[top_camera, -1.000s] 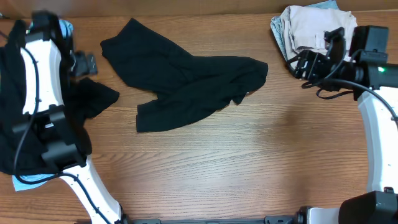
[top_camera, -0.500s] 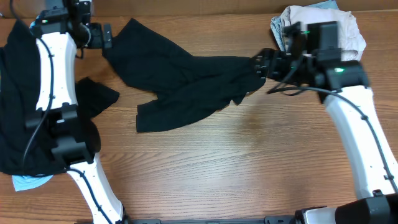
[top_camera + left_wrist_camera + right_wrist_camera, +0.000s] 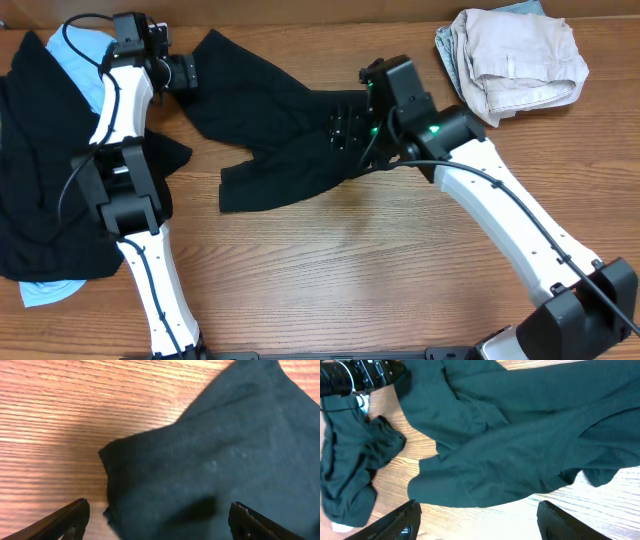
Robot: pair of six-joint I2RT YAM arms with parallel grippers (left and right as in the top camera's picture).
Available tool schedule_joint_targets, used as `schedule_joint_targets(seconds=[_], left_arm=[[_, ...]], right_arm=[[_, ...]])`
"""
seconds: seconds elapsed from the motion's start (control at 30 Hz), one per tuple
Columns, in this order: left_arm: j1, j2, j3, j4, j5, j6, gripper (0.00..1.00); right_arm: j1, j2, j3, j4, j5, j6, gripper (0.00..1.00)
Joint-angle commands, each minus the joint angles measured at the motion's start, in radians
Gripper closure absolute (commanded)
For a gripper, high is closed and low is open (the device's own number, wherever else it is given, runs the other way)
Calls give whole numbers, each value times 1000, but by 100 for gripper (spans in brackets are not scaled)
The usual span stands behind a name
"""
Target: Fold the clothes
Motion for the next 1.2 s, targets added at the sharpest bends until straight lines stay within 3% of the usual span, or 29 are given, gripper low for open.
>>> schedule_joint_targets(seconds=[0.0,0.47,0.53,0.7,0.83,0.9,1.17], left_arm=[[0,25,4,35,-6,-81,9],[0,130,3,86,-57,-159,19],[0,133,3,91,-57,-159,25],[0,133,4,126,-60,-159,62],[5,127,13,105,-82,-159,79],[8,117,26,67,-113,-161,85],[15,47,142,-134,-242,-147,90]], right_arm=[[11,28,15,7,40,16,22],[11,71,15,35,40,16,22],[11,72,15,37,40,16,22],[11,72,15,42,39,16,22],[11,72,15,45,39,16,22],[11,72,15,45,27,15,22],[32,72,15,42,-13,11,22]])
